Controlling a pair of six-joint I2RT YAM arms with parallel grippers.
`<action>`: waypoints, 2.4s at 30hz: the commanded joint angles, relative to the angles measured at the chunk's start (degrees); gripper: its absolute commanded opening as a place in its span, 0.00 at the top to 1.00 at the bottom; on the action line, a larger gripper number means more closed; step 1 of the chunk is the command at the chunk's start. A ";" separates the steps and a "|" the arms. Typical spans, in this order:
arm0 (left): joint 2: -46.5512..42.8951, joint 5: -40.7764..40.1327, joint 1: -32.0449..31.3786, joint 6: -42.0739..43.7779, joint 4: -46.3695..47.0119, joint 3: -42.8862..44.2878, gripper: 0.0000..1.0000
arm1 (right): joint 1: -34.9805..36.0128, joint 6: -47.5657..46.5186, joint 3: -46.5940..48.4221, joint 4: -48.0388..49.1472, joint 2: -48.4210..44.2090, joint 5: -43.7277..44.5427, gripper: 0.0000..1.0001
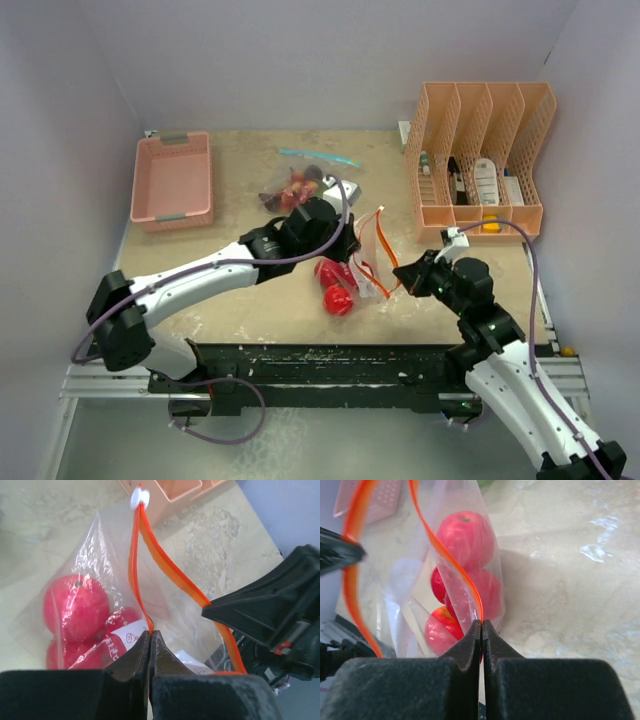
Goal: Open the zip-top bag and remove the fake food
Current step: Open the zipper of the food storage bag at the center of the board.
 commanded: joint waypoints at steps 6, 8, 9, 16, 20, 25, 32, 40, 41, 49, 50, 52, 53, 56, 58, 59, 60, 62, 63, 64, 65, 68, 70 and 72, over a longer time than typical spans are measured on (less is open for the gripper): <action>-11.73 -14.89 0.30 6.21 -17.79 8.59 1.00 | 7.67 2.15 6.14 21.35 13.92 -4.45 1.00; -14.27 -16.72 0.26 6.26 -19.96 8.48 1.00 | 14.04 2.29 8.23 25.88 19.20 -1.80 1.00; -15.42 -17.61 0.28 6.24 -21.12 8.54 1.00 | 17.24 2.51 9.66 28.23 22.26 -1.02 1.00; -22.79 -26.76 0.25 6.44 -34.93 12.71 1.00 | 31.81 1.08 23.05 36.84 41.29 5.73 1.00; -26.26 -32.82 0.26 5.51 -42.55 15.79 1.00 | 36.26 -0.58 31.96 36.37 49.92 8.15 1.00; -28.56 -33.23 0.31 5.74 -41.27 12.35 1.00 | 36.59 0.47 31.31 35.47 51.26 11.87 1.00; -21.51 -30.06 0.90 7.05 -29.15 2.50 1.00 | 35.69 5.30 21.18 30.68 48.23 18.86 1.00; -11.50 -21.69 0.98 7.85 -14.74 -2.22 1.00 | 34.90 11.72 12.10 14.80 37.14 32.06 1.00; -10.97 -20.62 0.95 7.83 -13.71 -2.18 1.00 | 34.73 12.73 11.20 12.75 35.58 33.04 1.00; -7.69 -17.30 0.94 7.70 -9.77 -1.53 1.00 | 31.93 17.49 6.00 6.09 30.64 35.14 0.95; -7.51 -17.16 0.93 7.59 -9.75 -1.59 1.00 | 31.93 17.60 6.79 4.83 30.06 36.02 0.87; -7.48 -16.97 0.93 7.32 -9.68 -1.83 1.00 | 31.93 17.19 9.08 2.42 28.29 38.07 0.68; -7.61 -16.90 0.93 7.13 -9.59 -2.12 1.00 | 31.93 16.68 10.68 0.94 26.83 39.52 0.59; -7.99 -16.26 0.93 6.71 -8.88 -3.22 1.00 | 31.93 13.06 14.50 0.63 23.95 41.61 0.42; -8.26 -15.74 0.95 6.39 -8.37 -3.65 1.00 | 31.93 10.52 15.79 2.42 23.03 39.35 0.41; -8.22 -15.55 0.93 6.26 -8.21 -3.71 1.00 | 31.93 9.48 16.22 4.29 22.96 38.30 0.42; -8.10 -15.41 0.93 6.12 -8.11 -3.67 1.00 | 31.93 8.57 16.66 6.10 23.26 37.64 0.47; -8.04 -14.94 0.95 5.99 -7.82 -3.63 1.00 | 31.97 7.45 17.47 10.29 25.04 35.49 0.62; -8.07 -14.67 0.97 5.87 -7.72 -3.63 1.00 | 31.93 7.03 17.98 12.07 26.62 34.21 0.69; -8.17 -14.49 0.99 5.78 -7.53 -3.64 1.00 | 31.93 6.82 18.49 13.47 28.66 33.01 0.77; -8.30 -14.16 0.98 5.58 -7.40 -3.71 1.00 | 31.87 6.91 19.00 14.60 30.80 32.02 0.84; -9.00 -13.23 0.97 5.05 -7.12 -4.05 1.00 | 31.76 8.14 20.08 17.88 37.80 29.51 0.99; -9.87 -13.10 0.93 4.78 -7.14 -4.55 1.00 | 31.42 9.27 19.07 22.06 41.15 27.51 1.00; -10.85 -13.26 0.93 4.47 -7.07 -5.33 1.00 | 30.07 10.39 17.30 27.71 44.46 24.08 1.00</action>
